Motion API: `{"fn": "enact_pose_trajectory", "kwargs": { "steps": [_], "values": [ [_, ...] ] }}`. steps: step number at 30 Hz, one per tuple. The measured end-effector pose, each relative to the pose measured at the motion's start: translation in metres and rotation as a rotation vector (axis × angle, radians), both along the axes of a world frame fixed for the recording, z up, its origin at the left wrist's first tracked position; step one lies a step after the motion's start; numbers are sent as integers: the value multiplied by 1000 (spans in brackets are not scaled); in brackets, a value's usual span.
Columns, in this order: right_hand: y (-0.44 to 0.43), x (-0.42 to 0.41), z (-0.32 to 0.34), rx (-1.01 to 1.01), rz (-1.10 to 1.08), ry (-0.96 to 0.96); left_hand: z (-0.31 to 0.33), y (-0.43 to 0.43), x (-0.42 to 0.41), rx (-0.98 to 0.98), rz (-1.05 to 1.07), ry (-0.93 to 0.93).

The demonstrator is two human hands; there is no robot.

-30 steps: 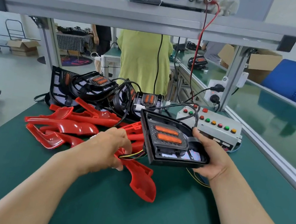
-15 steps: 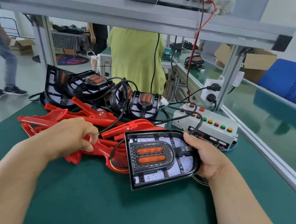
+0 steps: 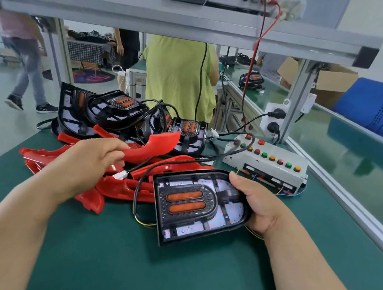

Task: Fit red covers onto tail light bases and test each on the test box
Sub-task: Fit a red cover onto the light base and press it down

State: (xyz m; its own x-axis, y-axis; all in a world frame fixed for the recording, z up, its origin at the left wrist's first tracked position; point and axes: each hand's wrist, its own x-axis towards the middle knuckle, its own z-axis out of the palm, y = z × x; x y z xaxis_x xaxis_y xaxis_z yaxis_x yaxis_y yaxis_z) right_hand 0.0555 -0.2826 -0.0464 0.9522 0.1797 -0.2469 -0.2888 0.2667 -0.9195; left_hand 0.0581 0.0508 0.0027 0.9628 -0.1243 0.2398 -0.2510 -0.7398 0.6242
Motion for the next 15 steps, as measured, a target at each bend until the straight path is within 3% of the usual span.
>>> {"fn": "enact_pose_trajectory", "kwargs": {
  "steps": [6, 15],
  "values": [
    [12, 1, -1, 35, -101, 40, 8, -27, -13, -155, -177, -85],
    [17, 0, 1, 153, -119, 60, -3, -67, -26, -62, -405, -57]
  ]
}}
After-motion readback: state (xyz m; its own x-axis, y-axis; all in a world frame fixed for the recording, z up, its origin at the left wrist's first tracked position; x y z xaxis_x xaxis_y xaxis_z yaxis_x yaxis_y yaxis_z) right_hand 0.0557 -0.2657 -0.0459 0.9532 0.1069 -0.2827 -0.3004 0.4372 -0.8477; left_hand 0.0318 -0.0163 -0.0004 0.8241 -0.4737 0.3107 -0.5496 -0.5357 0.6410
